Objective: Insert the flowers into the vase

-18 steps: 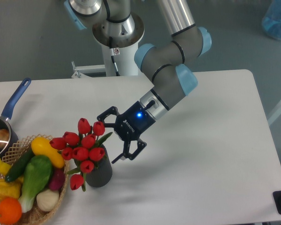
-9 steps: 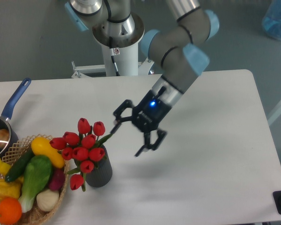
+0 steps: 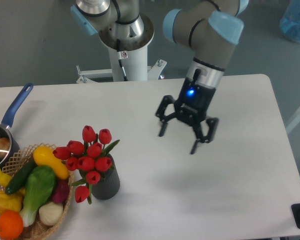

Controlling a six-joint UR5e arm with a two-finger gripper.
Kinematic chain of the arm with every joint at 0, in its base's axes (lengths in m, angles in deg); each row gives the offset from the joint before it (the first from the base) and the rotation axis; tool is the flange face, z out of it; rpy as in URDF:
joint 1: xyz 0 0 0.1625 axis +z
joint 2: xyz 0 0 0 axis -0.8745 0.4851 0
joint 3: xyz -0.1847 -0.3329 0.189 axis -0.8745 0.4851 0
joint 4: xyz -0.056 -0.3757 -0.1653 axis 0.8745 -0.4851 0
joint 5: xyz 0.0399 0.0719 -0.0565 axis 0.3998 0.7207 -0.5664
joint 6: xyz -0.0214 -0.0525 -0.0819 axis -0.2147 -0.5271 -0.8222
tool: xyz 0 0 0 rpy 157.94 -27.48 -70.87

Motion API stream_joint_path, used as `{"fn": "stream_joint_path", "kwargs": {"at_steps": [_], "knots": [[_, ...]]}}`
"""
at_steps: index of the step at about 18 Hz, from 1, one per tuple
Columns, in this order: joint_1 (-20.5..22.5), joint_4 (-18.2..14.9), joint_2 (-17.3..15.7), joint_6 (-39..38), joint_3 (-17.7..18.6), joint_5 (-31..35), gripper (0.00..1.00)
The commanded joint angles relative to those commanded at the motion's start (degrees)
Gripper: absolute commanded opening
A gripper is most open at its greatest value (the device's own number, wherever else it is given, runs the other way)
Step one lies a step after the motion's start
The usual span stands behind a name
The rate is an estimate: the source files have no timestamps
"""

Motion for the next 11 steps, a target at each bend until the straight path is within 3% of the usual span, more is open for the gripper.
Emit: {"fn": "stream_joint_path", "kwargs": {"at_steps": [7, 11], "knots": [[0.6, -1.7, -0.1, 3.8, 1.7, 17.5, 1.0], [1.7, -2.4, -0.2, 4.6, 1.8, 18.6, 1.0]]}}
